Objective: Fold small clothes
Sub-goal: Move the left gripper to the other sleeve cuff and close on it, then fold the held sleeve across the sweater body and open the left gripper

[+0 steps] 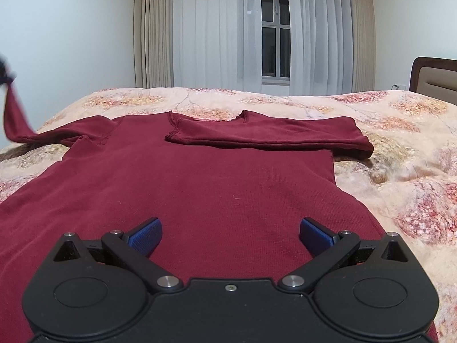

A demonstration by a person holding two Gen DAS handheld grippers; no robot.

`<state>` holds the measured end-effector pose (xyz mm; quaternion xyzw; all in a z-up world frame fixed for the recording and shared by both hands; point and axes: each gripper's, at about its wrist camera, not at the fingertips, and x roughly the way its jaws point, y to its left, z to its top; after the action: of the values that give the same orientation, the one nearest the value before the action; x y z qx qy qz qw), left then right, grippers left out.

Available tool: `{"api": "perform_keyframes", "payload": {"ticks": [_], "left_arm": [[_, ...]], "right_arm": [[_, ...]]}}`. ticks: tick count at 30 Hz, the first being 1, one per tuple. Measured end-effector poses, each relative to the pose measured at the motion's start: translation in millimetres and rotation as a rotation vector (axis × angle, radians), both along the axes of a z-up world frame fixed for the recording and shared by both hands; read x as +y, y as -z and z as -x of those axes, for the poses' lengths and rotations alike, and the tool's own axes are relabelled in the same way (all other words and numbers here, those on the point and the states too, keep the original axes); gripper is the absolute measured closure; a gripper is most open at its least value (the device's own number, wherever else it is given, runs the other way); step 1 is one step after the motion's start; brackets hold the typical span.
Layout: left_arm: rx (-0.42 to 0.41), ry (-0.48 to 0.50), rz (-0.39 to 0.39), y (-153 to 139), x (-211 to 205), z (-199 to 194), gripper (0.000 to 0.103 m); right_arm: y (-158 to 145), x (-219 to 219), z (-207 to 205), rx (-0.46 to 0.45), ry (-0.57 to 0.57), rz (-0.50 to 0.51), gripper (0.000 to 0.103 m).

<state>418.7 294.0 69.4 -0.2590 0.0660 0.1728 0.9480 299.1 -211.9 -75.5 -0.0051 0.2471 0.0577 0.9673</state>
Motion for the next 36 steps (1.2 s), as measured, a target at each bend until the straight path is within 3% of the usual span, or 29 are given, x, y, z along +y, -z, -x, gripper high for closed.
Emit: {"api": "perform_keyframes", "payload": {"ticks": [4, 7, 13, 17, 19, 21, 22, 23, 27, 31, 34, 36], "left_arm": [[0.003, 0.269, -0.163, -20, -79, -23, 0.095], [0.034, 0.442, -0.216, -12, -140, -38, 0.095], [0.139, 0.698, -0.247, 41, -246, -53, 0.095], [0.243, 0.781, -0.274, 82, -291, -43, 0.093], [0.287, 0.806, -0.271, 93, -298, -35, 0.084], [0.297, 0.831, -0.250, 94, -298, -23, 0.052], [0.292, 0.822, -0.235, 93, -293, -17, 0.026], [0.280, 0.804, -0.220, 91, -287, -14, 0.014], [0.258, 0.743, -0.194, 72, -261, 9, 0.001], [0.274, 0.639, -0.231, 63, -229, 27, 0.000], [0.285, 0.539, -0.160, 70, -198, 38, 0.000], [0.311, 0.477, -0.099, 78, -179, 42, 0.000]], "right_arm": [[1, -3, 0, 0.005, 0.000, -0.022, 0.000], [0, -6, 0, 0.002, 0.002, -0.039, 0.000], [-21, -30, 17, -0.083, 0.133, -0.124, 0.001], [-35, -46, 18, -0.071, 0.165, -0.072, 0.000], [-38, -52, 17, -0.067, 0.165, -0.049, 0.000], [-37, -55, 13, -0.061, 0.169, -0.021, 0.000], [-35, -55, 9, -0.047, 0.175, -0.002, 0.000], [-33, -56, 5, -0.023, 0.183, 0.014, 0.000], [-30, -52, -15, 0.042, 0.127, 0.017, 0.001], [-28, -28, -47, 0.097, -0.040, 0.041, 0.001], [-25, 0, -71, 0.085, -0.138, 0.102, 0.001], [-26, 13, -85, 0.071, -0.197, 0.090, 0.001]]}}
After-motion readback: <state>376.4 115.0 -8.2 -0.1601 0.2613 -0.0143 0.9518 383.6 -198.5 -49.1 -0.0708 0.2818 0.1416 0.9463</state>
